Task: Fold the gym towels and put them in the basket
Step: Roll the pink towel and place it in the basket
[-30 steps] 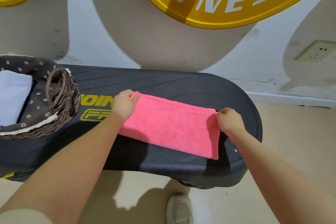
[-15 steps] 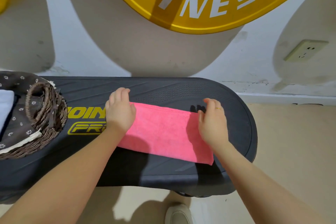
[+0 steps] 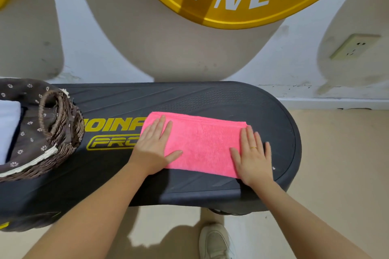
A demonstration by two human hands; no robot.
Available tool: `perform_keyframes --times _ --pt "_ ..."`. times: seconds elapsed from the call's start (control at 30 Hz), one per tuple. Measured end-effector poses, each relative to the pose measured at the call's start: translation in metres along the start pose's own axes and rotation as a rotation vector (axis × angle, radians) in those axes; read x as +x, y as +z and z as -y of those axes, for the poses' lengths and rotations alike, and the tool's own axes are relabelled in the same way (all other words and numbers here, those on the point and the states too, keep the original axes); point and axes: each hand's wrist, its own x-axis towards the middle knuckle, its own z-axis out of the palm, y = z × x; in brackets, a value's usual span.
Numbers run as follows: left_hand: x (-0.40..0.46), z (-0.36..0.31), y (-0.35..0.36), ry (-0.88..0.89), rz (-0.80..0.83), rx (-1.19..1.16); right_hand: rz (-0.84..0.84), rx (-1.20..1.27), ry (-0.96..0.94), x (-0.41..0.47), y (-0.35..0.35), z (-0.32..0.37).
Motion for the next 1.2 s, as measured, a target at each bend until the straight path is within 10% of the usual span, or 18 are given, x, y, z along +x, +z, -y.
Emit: perform_keyframes --times 0.23,0.43,0.57,0.77,1.0,1.2 --pt "0.002 -0.031 -0.011 -0.120 0.103 0.038 -0.145 0.311 0.208 -0.021 -0.023 0.012" --pt "0.006 -0.066 -0.006 0.268 0.025 0.049 0.008 1.023 0.617 -0.006 -0.037 0.016" --pt "0.011 -0.074 0.004 0.295 0.063 0.032 0.225 1.120 0.553 -0.003 -0.054 0.010" --pt "0.020 -0.108 0.010 0.205 0.080 -0.029 0.072 0.936 0.360 0.008 -0.082 -0.001" --pt "0.009 -0.102 -0.049 -0.187 0.066 -1.573 -0.011 0.547 -0.008 -0.003 -0.104 0.056" --pt "-0.007 -0.068 -0.054 -0.452 -0.065 -1.572 0.121 0.581 -0.204 -0.009 -0.074 0.129"
